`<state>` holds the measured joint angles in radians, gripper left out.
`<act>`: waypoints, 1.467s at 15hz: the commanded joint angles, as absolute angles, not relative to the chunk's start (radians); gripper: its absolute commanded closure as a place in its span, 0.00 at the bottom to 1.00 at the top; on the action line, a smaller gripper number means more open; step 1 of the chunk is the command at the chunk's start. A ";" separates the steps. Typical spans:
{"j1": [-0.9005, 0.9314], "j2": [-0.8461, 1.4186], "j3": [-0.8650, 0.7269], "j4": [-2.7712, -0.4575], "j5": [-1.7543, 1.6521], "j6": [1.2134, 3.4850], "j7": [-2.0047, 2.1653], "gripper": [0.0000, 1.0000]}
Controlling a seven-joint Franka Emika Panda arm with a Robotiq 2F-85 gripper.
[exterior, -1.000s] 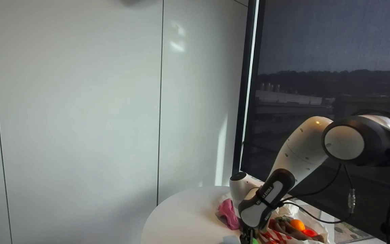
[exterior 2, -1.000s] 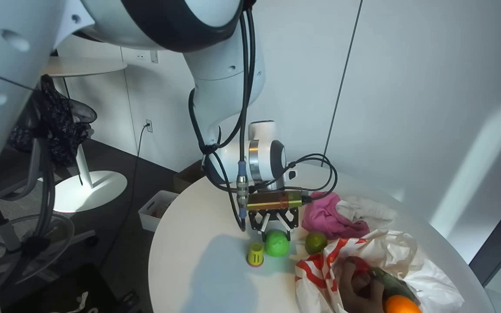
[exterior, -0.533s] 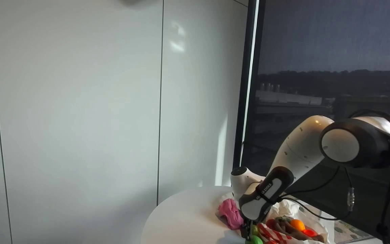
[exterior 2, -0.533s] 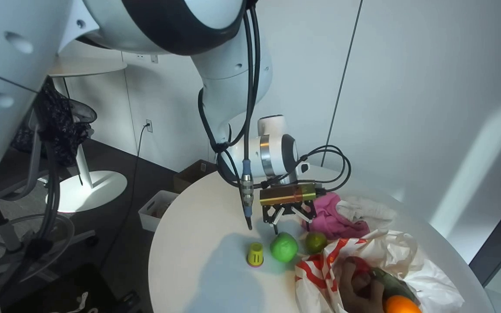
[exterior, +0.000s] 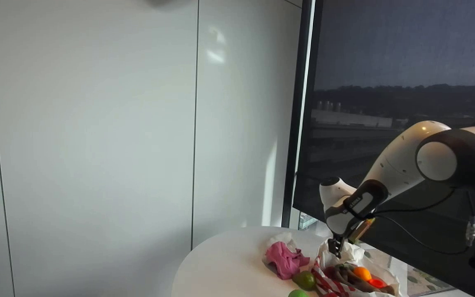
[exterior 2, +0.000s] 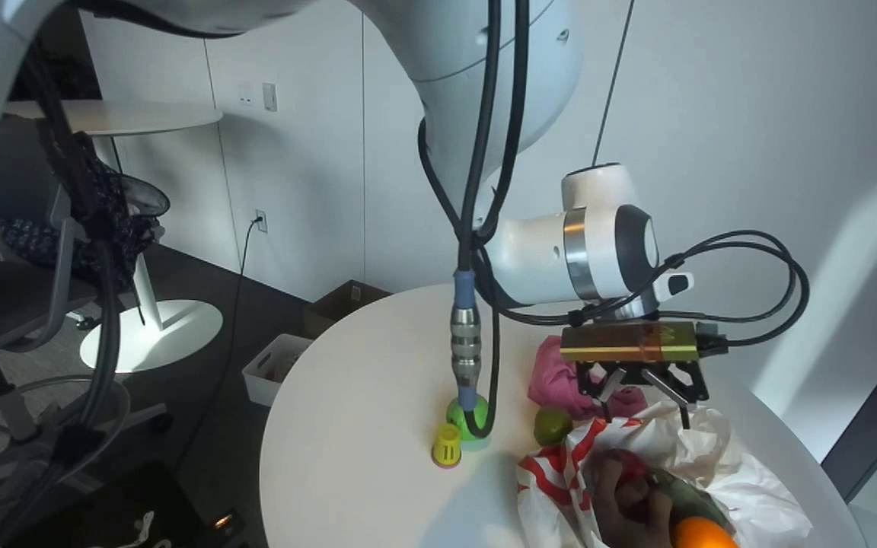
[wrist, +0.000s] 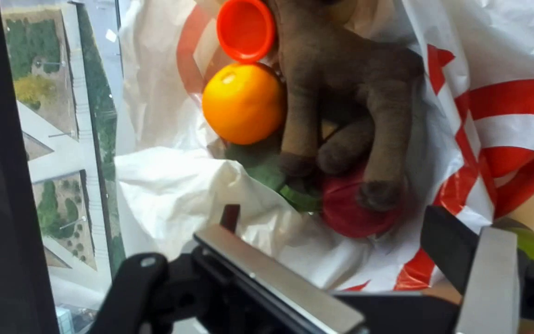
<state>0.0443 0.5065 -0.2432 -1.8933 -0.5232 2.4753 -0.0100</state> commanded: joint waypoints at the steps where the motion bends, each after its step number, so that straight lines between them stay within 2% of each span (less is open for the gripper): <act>1: -0.059 0.470 -0.249 -1.898 -0.445 2.429 0.004 0.00; 4: -0.135 0.499 -0.224 -1.903 -0.314 2.411 0.015 0.00; 10: -0.163 0.604 -0.209 -1.868 -0.189 2.494 0.084 0.00; 22: -0.239 0.819 -0.206 -1.604 -0.071 2.469 0.070 0.00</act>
<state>-0.2161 0.7531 -0.2194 -1.6968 -0.1001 2.4962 0.0810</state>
